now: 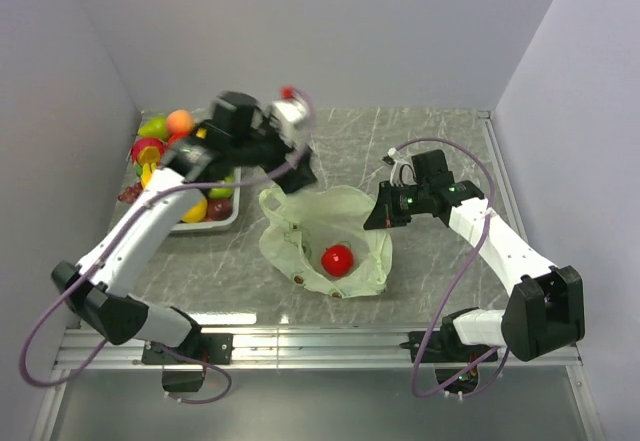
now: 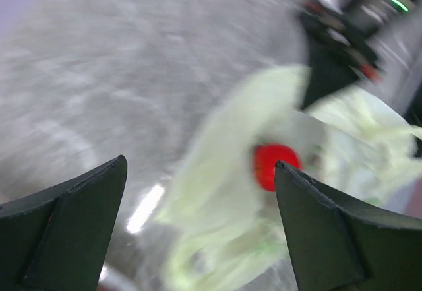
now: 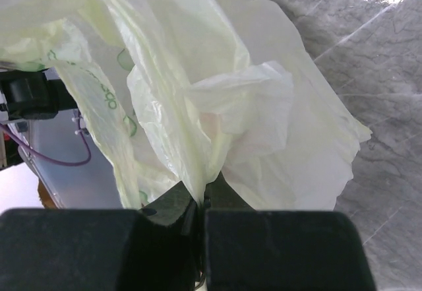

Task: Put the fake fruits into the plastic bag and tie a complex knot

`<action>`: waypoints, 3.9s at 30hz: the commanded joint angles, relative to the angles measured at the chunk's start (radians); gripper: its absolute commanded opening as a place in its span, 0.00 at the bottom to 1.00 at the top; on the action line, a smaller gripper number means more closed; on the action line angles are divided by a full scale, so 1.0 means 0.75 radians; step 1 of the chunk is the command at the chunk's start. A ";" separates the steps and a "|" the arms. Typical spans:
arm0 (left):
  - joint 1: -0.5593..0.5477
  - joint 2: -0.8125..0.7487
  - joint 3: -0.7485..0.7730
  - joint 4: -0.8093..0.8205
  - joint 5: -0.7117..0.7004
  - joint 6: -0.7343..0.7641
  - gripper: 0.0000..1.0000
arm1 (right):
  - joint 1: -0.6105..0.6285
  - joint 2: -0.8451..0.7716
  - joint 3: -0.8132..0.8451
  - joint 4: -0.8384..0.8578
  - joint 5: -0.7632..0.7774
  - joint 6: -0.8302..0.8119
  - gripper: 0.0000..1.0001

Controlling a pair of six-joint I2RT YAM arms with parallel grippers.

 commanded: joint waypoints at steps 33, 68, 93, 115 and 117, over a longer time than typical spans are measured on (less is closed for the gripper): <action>1.404 0.136 0.118 -0.232 -0.049 0.456 0.77 | -0.018 0.002 -0.007 0.046 0.008 -0.008 0.00; 1.361 0.357 0.122 -0.213 0.098 0.409 0.42 | -0.018 0.098 0.032 0.020 0.006 -0.032 0.00; 1.400 0.147 0.277 -0.414 0.243 0.626 0.00 | -0.018 0.112 0.057 0.022 0.001 -0.026 0.00; -0.023 -0.117 0.032 0.289 -0.034 -0.022 0.00 | -0.016 0.084 0.081 0.034 -0.101 0.035 0.00; -0.107 -0.111 -0.076 0.403 -0.061 -0.030 0.00 | -0.016 0.084 0.079 0.036 -0.109 0.039 0.00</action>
